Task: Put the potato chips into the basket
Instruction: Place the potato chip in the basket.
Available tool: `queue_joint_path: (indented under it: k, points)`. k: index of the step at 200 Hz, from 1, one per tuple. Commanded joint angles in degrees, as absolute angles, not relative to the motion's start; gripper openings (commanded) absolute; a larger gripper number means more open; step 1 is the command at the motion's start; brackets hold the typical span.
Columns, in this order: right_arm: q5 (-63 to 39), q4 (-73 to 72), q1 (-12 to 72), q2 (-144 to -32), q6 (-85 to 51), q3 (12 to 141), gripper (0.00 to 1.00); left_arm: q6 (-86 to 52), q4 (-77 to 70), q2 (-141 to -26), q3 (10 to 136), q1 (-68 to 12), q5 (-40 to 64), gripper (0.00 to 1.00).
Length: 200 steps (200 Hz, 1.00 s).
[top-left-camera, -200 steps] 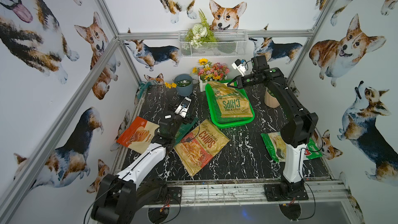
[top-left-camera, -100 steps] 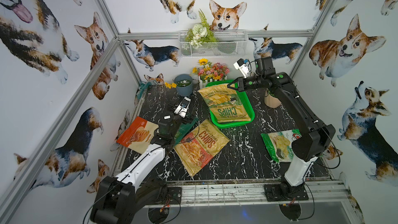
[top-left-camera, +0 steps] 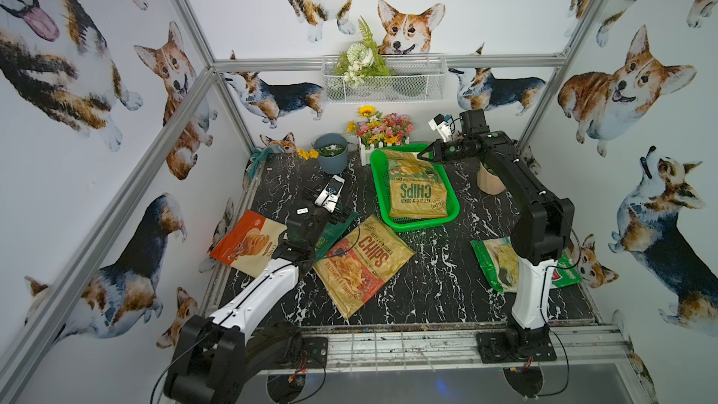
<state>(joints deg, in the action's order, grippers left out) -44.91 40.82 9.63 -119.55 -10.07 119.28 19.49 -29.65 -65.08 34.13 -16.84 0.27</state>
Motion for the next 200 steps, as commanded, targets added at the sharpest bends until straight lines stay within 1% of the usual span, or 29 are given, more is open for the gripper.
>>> queue_joint_path:
  k: [1, 21, 44, 87, 115, 146, 164, 200]
  points:
    - [-43.87, 43.44, 9.71, -123.28, -6.83, 123.86, 0.00, 19.64, -30.94, -65.14, 34.37, -16.79, 0.52, 0.99]
    - [-43.16, 44.41, 9.67, -126.44, -5.66, 126.32, 0.00, 19.57, -30.97, -65.21, 34.28, -16.79, 0.55, 0.99]
    - [-44.52, 44.01, 9.73, -129.42, -5.09, 127.35, 0.00, 19.51, -31.12, -65.63, 34.32, -16.77, 0.74, 0.99]
    - [-44.65, 41.83, 9.67, -132.67, -4.93, 128.12, 0.00, 19.25, -31.29, -66.26, 34.50, -16.77, 1.27, 0.99]
    - [-41.93, 39.45, 9.71, -135.13, -5.88, 129.58, 0.00, 19.07, -31.28, -66.18, 34.44, -16.74, 1.54, 0.99]
    - [-45.86, 34.78, 9.68, -136.97, -7.09, 130.26, 0.00, 18.72, -31.44, -66.26, 34.57, -16.74, 1.84, 0.99]
    - [-49.65, 34.82, 10.13, -136.26, -7.07, 130.52, 0.00, 18.79, -31.42, -66.10, 34.45, -16.79, 1.78, 0.99]
    - [-50.58, 34.63, 13.56, -129.50, -4.11, 123.57, 0.00, 18.73, -31.64, -65.65, 34.37, -16.78, 1.73, 0.99]
